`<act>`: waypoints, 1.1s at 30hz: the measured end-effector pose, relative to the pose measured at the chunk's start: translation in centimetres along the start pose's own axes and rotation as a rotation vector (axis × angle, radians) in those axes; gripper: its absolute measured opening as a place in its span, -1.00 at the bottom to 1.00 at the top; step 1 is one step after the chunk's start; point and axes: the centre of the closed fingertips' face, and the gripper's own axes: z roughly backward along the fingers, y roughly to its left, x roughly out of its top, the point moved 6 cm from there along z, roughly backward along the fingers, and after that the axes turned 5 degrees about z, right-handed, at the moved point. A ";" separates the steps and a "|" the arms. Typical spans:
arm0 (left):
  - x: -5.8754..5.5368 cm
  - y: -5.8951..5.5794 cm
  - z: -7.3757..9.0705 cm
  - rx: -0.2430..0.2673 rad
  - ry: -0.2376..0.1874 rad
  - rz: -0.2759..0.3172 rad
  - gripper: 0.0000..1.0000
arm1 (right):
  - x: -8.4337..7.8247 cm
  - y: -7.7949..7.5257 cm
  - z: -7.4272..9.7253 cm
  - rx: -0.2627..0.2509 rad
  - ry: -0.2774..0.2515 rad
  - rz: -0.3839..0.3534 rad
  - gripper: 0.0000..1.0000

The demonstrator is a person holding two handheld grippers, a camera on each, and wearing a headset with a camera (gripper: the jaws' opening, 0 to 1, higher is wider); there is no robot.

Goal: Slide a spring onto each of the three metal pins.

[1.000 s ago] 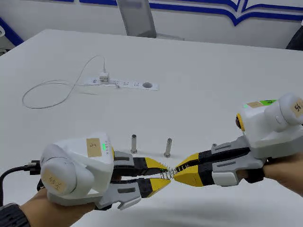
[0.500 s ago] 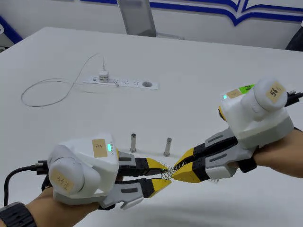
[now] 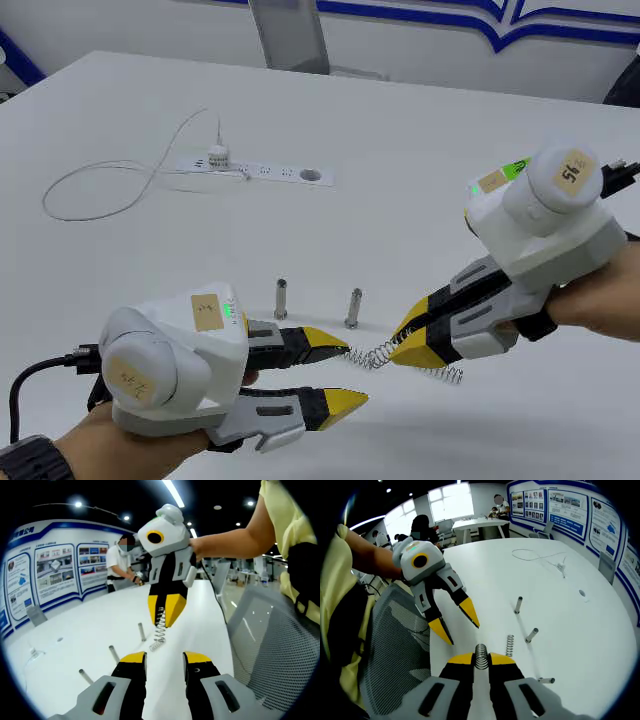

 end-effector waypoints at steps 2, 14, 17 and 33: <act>-0.1 0.2 0.2 0.012 -0.001 0.009 -0.34 | -0.3 -0.5 0.7 -0.014 0.010 -0.003 -0.76; -0.9 1.5 1.6 0.080 0.002 0.056 -0.11 | -2.4 -4.4 4.6 -0.108 0.116 -0.023 -0.76; -1.1 1.8 2.0 0.097 0.000 0.069 -0.06 | -2.8 -5.7 5.2 -0.127 0.137 -0.037 -0.76; -1.9 2.5 3.4 0.158 0.003 0.095 0.11 | -4.9 -9.6 2.7 -0.147 0.312 -0.028 -0.76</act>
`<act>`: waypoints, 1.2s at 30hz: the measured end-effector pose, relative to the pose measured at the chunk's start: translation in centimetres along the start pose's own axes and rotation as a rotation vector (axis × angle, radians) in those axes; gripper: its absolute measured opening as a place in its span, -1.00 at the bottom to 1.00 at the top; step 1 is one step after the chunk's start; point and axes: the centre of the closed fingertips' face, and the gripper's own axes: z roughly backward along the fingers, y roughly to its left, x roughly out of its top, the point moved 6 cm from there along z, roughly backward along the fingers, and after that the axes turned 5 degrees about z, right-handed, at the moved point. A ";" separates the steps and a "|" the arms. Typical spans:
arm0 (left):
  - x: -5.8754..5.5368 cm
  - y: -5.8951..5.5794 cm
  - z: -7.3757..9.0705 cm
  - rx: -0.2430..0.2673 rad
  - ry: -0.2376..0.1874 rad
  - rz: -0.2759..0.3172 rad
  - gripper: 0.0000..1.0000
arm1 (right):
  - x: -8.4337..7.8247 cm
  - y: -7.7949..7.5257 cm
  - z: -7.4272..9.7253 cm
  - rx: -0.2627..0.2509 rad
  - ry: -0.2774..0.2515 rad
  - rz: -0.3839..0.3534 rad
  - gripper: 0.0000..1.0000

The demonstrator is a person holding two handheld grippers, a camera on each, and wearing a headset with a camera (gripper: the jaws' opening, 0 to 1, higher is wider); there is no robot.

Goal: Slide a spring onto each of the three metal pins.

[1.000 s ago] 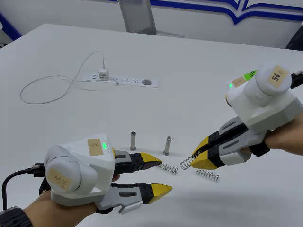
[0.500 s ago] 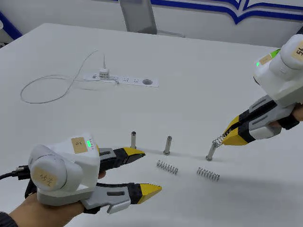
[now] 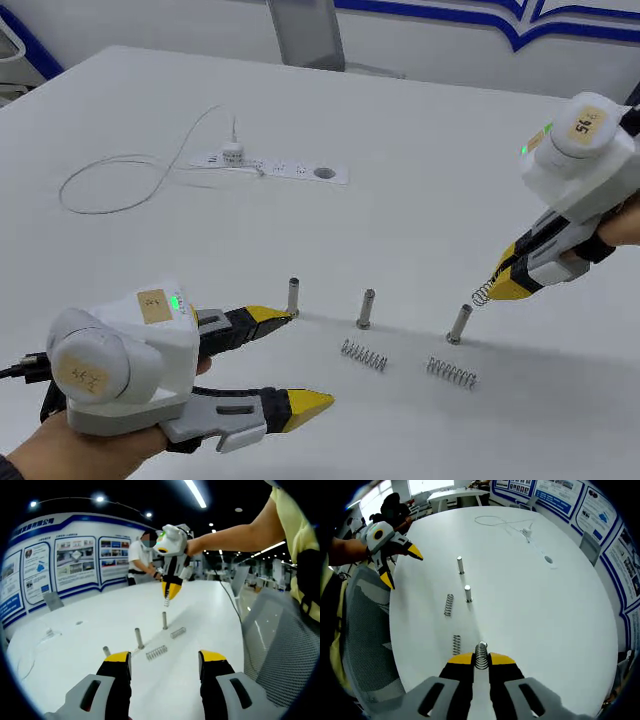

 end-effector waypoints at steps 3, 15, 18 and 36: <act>-0.2 0.3 0.3 0.012 0.000 0.006 0.14 | 0.0 -0.1 -0.5 0.008 0.014 0.003 -0.76; -0.5 1.1 0.9 0.048 0.001 0.033 0.29 | -0.1 -0.5 -1.2 0.027 0.057 0.014 -0.76; -0.6 1.2 0.8 0.050 0.001 0.035 0.29 | 0.0 -0.5 -1.4 0.030 0.071 0.021 -0.76; -0.8 1.4 1.0 0.053 0.012 0.034 0.28 | 0.2 -0.4 -4.2 0.046 0.205 0.063 -0.76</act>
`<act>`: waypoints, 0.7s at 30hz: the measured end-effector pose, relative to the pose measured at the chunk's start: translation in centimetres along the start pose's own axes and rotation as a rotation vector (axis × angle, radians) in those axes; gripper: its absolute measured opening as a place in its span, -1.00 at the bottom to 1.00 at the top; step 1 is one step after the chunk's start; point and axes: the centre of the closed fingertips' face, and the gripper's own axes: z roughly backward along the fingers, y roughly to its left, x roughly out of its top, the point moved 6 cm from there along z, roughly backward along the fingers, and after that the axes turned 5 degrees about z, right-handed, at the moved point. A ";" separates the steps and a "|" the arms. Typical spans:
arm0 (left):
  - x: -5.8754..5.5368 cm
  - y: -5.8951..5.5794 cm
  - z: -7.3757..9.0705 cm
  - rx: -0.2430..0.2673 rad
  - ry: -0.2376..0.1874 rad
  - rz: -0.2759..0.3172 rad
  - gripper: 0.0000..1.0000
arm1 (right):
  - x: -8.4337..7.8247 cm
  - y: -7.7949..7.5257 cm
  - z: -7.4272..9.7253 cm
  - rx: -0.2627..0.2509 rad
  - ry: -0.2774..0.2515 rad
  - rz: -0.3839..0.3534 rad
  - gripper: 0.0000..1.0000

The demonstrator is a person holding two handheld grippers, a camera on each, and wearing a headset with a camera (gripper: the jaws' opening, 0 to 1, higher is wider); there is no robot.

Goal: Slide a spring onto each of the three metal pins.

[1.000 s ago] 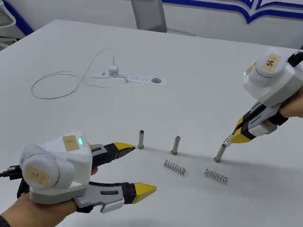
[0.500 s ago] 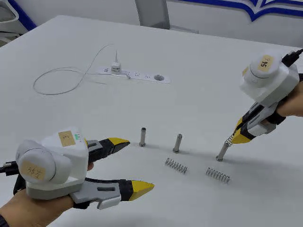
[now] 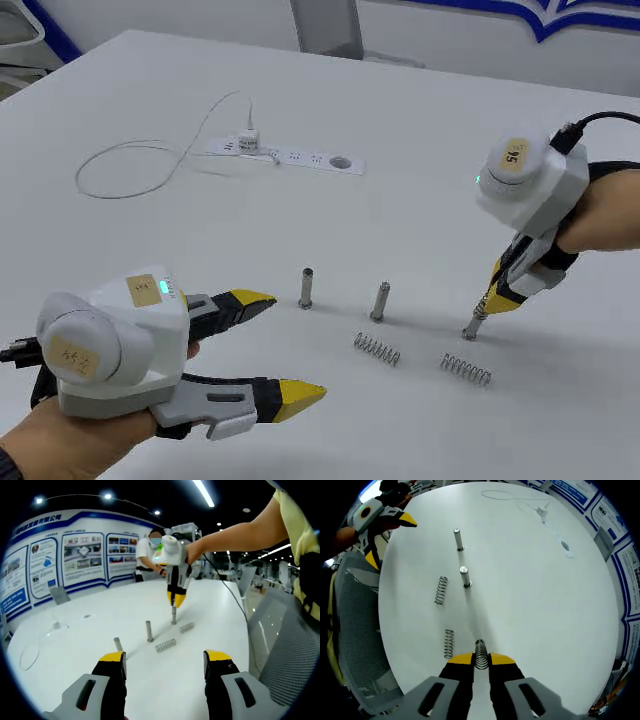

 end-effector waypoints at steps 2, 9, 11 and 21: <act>0.0 0.0 0.0 -0.001 -0.001 0.001 0.27 | 0.0 0.0 -0.4 0.004 0.011 0.001 -0.76; 0.1 -0.1 -0.1 -0.002 -0.002 0.001 0.27 | -0.2 0.0 -1.8 0.019 0.016 -0.017 -0.75; 0.0 -0.1 -0.1 -0.001 0.000 0.001 0.27 | -0.3 0.0 -2.1 0.025 0.018 -0.022 -0.75; 0.0 -0.1 0.0 -0.005 0.003 0.001 0.26 | -0.7 0.4 -3.1 0.037 0.012 -0.036 -0.75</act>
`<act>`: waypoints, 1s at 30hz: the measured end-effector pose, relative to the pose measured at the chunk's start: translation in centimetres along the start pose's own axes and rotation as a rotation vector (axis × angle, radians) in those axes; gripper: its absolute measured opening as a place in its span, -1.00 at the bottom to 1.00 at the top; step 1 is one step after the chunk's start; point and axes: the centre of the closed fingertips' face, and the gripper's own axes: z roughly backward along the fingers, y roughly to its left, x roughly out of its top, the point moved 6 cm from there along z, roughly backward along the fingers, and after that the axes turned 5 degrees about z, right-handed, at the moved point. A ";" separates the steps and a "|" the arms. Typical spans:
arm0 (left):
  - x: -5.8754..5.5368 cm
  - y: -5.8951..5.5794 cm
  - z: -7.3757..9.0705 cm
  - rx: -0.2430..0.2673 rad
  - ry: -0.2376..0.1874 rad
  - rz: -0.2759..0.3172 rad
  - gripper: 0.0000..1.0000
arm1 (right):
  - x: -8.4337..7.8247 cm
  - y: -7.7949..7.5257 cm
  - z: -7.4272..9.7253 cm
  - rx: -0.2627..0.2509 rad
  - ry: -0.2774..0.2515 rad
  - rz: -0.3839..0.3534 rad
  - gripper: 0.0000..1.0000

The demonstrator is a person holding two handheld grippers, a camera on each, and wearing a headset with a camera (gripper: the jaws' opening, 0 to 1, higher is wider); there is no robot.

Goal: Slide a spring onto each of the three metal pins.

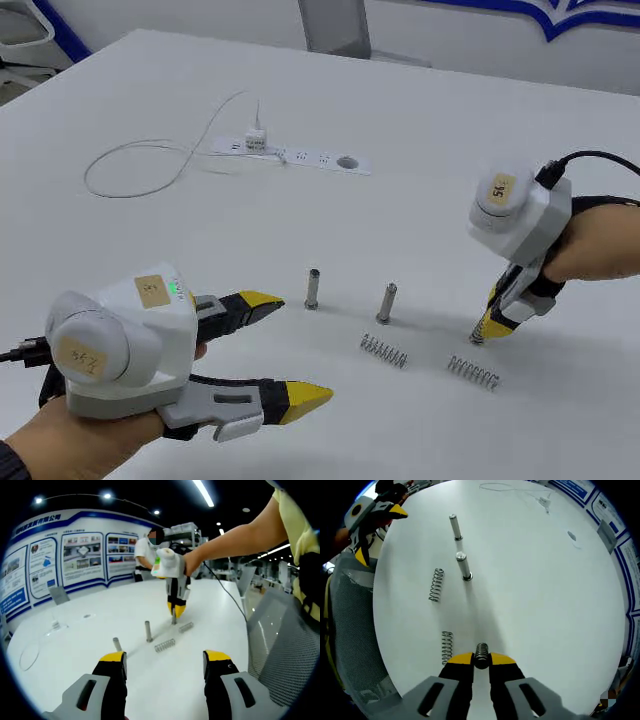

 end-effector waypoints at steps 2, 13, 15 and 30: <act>0.0 0.0 0.0 0.000 0.002 -0.003 0.26 | 0.0 0.0 0.0 0.001 -0.005 -0.005 -0.74; 0.4 -0.3 0.0 -0.007 0.002 -0.014 0.25 | -1.0 0.2 1.3 -0.018 -0.050 -0.029 -0.62; 0.4 -0.4 0.0 -0.009 0.001 -0.015 0.25 | -1.4 0.5 1.5 -0.018 -0.058 -0.036 -0.61; 0.7 -0.8 -0.3 -0.027 0.002 -0.033 0.25 | -3.0 4.2 0.4 0.007 -0.129 -0.062 -0.61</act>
